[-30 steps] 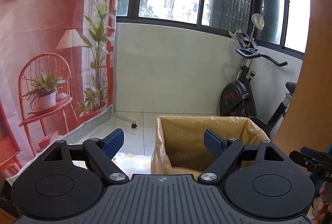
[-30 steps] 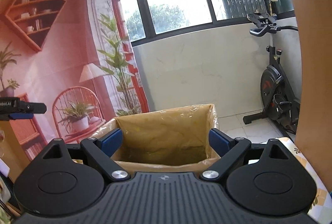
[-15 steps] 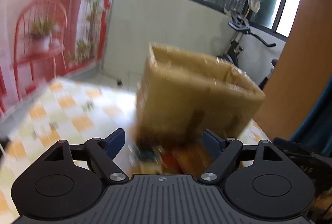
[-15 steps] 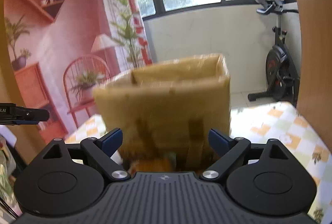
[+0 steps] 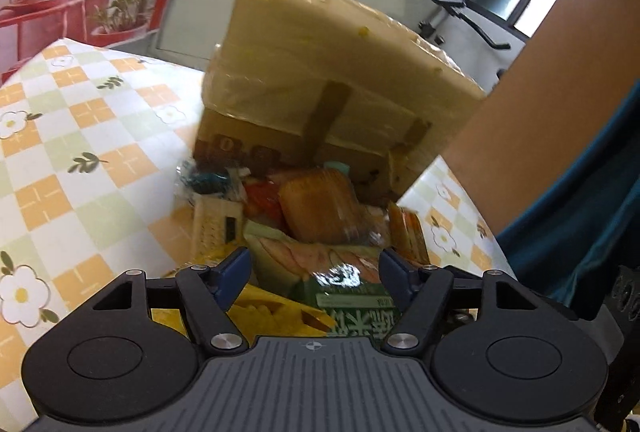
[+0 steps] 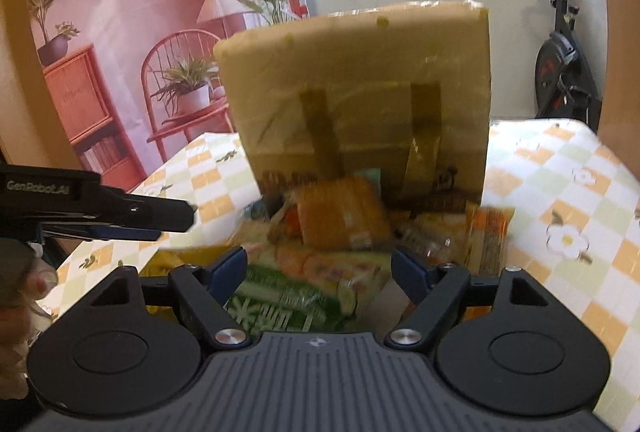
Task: Organize snacks
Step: 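Move both grippers back down to the snack pile, then grasp the green cucumber chip bag with both grippers together and lift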
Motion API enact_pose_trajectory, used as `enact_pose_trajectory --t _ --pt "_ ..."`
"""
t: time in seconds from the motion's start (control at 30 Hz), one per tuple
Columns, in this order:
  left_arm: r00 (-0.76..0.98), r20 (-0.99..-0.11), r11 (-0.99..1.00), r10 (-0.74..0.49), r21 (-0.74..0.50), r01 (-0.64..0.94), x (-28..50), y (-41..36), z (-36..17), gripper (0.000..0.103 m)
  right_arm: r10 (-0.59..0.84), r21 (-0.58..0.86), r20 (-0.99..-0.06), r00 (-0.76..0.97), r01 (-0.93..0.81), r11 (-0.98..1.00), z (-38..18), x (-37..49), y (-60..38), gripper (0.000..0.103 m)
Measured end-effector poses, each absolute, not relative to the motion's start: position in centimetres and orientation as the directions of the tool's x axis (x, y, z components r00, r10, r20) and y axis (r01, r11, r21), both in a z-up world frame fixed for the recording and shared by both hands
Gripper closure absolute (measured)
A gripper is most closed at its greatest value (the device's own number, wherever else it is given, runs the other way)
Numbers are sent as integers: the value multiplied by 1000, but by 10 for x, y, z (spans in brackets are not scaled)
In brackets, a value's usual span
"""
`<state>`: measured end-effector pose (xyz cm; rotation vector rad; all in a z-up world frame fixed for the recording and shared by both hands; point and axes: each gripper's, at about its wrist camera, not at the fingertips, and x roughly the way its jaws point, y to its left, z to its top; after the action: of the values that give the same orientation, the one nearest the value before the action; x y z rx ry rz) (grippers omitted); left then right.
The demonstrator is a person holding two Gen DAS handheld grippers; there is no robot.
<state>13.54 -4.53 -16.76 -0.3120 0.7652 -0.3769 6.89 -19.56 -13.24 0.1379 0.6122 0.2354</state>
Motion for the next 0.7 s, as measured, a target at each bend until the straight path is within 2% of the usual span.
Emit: enact_pose_trajectory --t 0.17,0.23,0.5,0.7 --pt "639 -620 885 -456 -394 250 136 -58 -174 32 277 229 -579 767 -174 958 -143 68 -195 24" --pt "634 -630 890 -448 -381 250 135 -62 -181 35 284 238 -589 757 -174 956 -147 69 -193 24" --pt "613 -670 905 -420 -360 227 136 -59 -198 37 308 280 -628 715 -162 946 -163 72 -192 24" --pt "616 -667 907 -419 -342 247 135 -63 -200 37 336 328 -633 698 -150 932 -171 77 -195 24"
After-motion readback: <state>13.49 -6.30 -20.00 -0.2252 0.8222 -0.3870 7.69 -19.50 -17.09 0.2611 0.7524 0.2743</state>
